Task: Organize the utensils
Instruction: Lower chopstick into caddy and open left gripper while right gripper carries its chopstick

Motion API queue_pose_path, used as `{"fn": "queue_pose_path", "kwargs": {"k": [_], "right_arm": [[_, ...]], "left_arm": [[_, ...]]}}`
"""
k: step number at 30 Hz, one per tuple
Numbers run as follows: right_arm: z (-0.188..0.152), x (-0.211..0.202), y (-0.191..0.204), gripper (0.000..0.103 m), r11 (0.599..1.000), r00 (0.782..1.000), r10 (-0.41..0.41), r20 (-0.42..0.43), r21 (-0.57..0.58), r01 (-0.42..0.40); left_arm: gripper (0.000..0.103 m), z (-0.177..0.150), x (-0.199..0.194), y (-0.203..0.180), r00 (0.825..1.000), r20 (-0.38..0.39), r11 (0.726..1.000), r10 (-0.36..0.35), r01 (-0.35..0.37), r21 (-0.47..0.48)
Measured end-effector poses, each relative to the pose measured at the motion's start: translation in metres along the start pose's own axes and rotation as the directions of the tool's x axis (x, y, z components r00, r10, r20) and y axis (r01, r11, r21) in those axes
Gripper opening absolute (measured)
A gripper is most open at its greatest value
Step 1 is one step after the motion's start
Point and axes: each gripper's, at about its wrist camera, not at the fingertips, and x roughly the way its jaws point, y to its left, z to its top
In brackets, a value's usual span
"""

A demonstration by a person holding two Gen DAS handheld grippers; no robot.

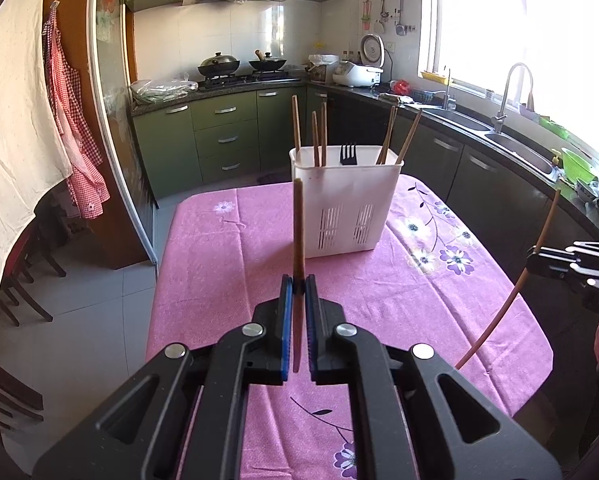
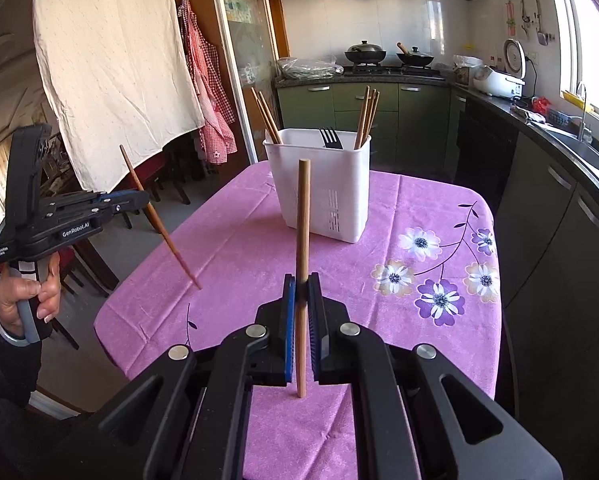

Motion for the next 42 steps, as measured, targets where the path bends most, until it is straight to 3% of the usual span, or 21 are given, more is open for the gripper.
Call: {"fn": "queue_pose_path", "kwargs": {"k": [7,21,32,42], "right_arm": [[-0.001,0.002,-0.004,0.007,1.0,1.0,0.015,0.002,0.002,-0.015],[-0.002,0.001,-0.015,0.007,0.999,0.999,0.033,0.008,0.019,-0.033],[-0.005,0.002,-0.019,0.007,0.999,0.999,0.043,0.001,0.027,-0.043],[-0.006,0.006,-0.02,0.007,0.998,0.998,0.055,0.0,0.033,-0.055]], "left_arm": [[0.006,0.057,-0.002,-0.019,0.995,0.029,0.994,-0.099,0.098,0.038],[0.006,0.156,0.007,-0.046,0.984,0.082,0.986,-0.155,0.149,0.078],[0.006,0.209,0.018,-0.053,0.989,0.107,0.991,-0.105,0.095,0.089],[0.006,0.227,0.053,-0.049,0.994,0.09,0.996,-0.057,0.05,0.068]]}}
